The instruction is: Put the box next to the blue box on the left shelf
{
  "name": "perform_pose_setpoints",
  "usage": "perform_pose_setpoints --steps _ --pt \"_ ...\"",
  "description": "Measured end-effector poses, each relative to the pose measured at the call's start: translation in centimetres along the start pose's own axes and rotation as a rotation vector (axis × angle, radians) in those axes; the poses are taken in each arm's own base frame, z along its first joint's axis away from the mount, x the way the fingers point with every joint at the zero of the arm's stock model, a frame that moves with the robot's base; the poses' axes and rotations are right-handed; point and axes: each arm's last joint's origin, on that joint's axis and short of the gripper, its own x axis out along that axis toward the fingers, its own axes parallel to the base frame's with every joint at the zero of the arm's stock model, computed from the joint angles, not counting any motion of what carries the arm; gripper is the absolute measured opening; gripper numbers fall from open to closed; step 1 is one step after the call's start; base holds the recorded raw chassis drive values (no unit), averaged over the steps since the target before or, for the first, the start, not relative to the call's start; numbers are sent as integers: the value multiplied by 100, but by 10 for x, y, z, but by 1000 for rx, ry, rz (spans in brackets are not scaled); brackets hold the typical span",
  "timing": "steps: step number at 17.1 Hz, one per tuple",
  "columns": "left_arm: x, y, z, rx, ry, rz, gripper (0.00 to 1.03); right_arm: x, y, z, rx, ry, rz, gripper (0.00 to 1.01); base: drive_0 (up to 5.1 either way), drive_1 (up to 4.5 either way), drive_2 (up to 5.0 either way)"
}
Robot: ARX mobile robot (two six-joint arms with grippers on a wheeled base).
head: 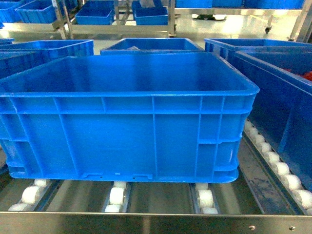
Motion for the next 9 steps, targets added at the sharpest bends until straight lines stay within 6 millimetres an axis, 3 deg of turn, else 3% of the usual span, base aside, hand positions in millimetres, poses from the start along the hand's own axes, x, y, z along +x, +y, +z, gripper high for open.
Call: perform_pose_setpoints --steps 1,9 --pt "0 0 0 1 0 0 99 0 0 0 0 0 0 99 0 0 0" --pt "0 0 0 1 0 0 98 0 0 0 0 0 0 98 0 0 0"
